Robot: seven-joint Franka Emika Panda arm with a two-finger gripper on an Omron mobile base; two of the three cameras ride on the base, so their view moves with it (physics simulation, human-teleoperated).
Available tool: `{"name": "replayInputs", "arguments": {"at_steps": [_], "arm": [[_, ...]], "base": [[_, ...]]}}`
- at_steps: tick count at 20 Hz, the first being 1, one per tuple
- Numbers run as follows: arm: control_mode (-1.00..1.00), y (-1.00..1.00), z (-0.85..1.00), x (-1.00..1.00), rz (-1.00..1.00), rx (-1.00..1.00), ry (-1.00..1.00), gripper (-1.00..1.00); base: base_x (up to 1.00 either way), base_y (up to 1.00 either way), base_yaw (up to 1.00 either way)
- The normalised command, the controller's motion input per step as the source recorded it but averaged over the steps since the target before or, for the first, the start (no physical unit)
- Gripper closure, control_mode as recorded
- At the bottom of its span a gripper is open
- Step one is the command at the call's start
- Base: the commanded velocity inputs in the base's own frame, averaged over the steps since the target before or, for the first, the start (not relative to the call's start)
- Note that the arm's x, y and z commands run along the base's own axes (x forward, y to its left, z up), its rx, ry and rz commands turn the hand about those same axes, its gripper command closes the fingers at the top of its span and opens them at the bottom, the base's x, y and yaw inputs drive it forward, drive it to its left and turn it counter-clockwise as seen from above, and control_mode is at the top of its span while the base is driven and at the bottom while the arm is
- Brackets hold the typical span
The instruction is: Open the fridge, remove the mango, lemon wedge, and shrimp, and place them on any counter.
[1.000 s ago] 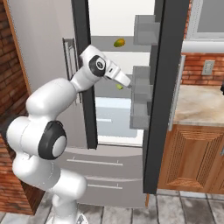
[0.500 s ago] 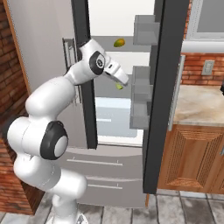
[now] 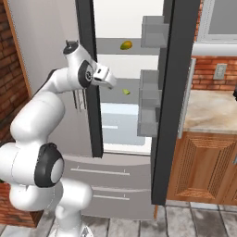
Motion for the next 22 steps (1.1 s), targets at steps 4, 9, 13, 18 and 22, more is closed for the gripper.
{"name": "replayInputs", "arguments": {"at_steps": [4,9,13,18,22], "arm": [[-1.0,0.95,0.03,0.0,0.52,0.23,0.04,-1.0],[-1.0,0.97,0.01,0.0,0.45,0.15,0.0,-1.0],[-1.0,0.52,0.0,0.0,0.13,0.01,-0.1,-1.0],[-1.0,0.19,0.0,0.0,0.0,0.0,0.0,-1.0],[-1.0,0.17,0.02,0.0,-0.07,0.0,0.0,-1.0]], "base": [[0.0,0.0,0.0],[0.0,0.0,0.0],[0.0,0.0,0.0],[0.0,0.0,0.0],[0.0,0.0,0.0]]}}
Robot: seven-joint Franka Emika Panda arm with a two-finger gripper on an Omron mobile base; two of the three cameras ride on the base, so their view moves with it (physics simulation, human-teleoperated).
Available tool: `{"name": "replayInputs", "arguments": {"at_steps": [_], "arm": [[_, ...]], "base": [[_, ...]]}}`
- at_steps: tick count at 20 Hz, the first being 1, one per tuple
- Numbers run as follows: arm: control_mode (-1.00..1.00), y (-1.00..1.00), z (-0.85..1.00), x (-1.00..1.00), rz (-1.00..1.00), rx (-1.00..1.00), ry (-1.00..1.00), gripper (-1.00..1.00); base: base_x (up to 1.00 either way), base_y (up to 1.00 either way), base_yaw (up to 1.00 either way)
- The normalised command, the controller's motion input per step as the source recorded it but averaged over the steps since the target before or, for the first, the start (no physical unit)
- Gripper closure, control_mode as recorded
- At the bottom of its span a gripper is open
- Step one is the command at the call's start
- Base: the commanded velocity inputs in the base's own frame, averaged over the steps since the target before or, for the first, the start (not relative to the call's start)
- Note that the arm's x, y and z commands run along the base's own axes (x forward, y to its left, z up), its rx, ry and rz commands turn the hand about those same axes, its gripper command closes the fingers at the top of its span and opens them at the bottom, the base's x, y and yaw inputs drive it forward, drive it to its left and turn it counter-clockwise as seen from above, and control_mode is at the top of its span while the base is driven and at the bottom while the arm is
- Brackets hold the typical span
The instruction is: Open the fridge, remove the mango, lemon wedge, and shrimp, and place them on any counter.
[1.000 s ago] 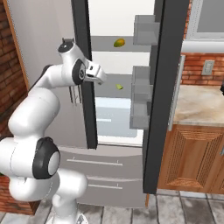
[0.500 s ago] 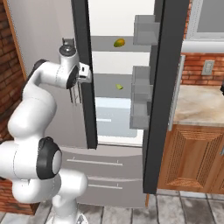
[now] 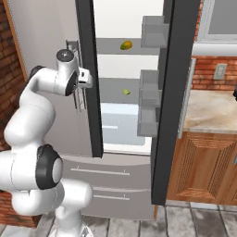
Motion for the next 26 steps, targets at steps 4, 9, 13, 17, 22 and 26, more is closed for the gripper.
{"name": "replayInputs", "arguments": {"at_steps": [4,9,13,17,22,26], "arm": [[-1.0,0.08,0.28,0.0,-0.07,0.0,-0.01,-1.0],[-1.0,0.02,0.54,0.03,-0.08,0.0,-0.04,-1.0],[-1.0,0.0,0.52,0.17,-0.07,0.0,-0.02,-1.0],[-1.0,0.0,0.37,0.18,-0.08,0.0,-0.06,-1.0],[-1.0,0.01,0.01,0.34,-0.1,0.0,-0.12,-1.0],[-1.0,0.09,-0.37,0.44,-0.11,0.0,-0.1,-1.0]], "base": [[0.0,0.0,0.0],[0.0,0.0,0.0],[0.0,0.0,0.0],[0.0,0.0,0.0],[0.0,0.0,0.0],[0.0,0.0,0.0]]}}
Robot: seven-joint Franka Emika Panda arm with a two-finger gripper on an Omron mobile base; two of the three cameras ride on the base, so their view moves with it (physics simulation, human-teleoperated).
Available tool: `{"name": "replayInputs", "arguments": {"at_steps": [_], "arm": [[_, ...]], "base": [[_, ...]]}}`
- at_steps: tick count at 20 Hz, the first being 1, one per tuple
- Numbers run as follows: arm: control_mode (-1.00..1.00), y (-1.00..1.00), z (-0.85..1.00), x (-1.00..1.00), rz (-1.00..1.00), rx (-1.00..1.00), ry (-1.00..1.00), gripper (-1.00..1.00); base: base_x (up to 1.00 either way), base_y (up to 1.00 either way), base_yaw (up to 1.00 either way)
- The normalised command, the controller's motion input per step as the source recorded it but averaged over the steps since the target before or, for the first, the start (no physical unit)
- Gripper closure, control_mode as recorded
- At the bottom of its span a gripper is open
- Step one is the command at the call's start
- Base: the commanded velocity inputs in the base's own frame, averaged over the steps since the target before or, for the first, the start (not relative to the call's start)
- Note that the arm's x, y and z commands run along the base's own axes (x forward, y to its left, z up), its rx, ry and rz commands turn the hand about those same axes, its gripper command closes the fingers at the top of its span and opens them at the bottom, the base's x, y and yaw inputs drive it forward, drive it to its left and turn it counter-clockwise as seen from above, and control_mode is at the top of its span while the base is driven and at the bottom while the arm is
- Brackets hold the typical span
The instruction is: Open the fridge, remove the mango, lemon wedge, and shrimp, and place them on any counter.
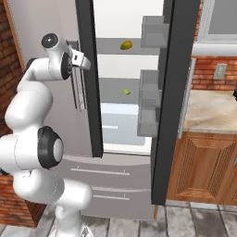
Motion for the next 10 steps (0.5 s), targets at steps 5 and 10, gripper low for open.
{"name": "replayInputs", "arguments": {"at_steps": [5,10], "arm": [[-1.0,0.03,-0.34,0.6,-0.05,0.0,-0.04,-1.0],[-1.0,0.03,0.0,0.71,-0.01,0.0,0.0,-1.0]], "base": [[0.0,0.0,0.0],[0.0,0.0,0.0]]}}
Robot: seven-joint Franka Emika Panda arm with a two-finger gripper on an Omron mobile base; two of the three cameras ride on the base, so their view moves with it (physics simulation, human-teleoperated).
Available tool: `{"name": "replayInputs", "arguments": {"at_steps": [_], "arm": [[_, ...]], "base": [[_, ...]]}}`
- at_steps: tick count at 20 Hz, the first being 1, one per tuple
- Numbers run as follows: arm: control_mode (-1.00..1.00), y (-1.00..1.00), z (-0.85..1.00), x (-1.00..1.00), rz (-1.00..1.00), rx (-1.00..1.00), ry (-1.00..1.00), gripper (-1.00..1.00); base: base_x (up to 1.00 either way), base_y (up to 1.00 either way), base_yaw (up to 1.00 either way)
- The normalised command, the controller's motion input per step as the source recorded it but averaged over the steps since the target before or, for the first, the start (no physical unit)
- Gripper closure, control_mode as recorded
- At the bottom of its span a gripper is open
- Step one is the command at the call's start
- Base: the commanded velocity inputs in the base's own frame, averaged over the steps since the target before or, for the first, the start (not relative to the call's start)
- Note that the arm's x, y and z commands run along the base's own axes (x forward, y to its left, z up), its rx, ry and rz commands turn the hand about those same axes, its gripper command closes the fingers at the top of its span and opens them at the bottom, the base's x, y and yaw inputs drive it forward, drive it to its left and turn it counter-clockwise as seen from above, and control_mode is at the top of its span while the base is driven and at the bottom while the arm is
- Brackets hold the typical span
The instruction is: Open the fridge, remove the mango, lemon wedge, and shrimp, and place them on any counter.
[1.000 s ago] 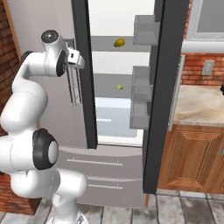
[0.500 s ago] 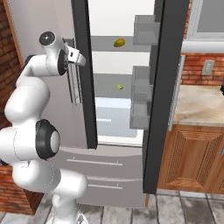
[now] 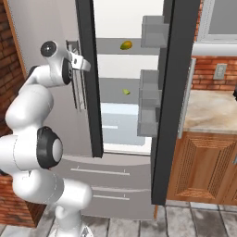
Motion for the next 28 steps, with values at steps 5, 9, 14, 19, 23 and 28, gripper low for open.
{"name": "replayInputs", "arguments": {"at_steps": [5,9,14,19,23,28], "arm": [[-1.0,0.04,-0.04,0.68,0.0,0.0,0.0,1.0],[-1.0,0.03,-0.07,0.6,0.0,0.01,0.0,1.0],[-1.0,0.08,0.0,0.28,0.0,0.0,0.07,1.0],[-1.0,0.4,0.0,-0.03,-0.02,0.0,0.08,1.0],[-1.0,0.82,0.0,-0.47,-0.07,0.0,0.06,1.0],[-1.0,0.66,0.0,-0.9,-0.13,0.0,0.0,1.0]], "base": [[0.0,0.0,0.0],[0.0,0.0,0.0],[0.0,0.0,0.0],[0.0,0.0,0.0],[0.0,0.0,0.0],[0.0,0.0,0.0]]}}
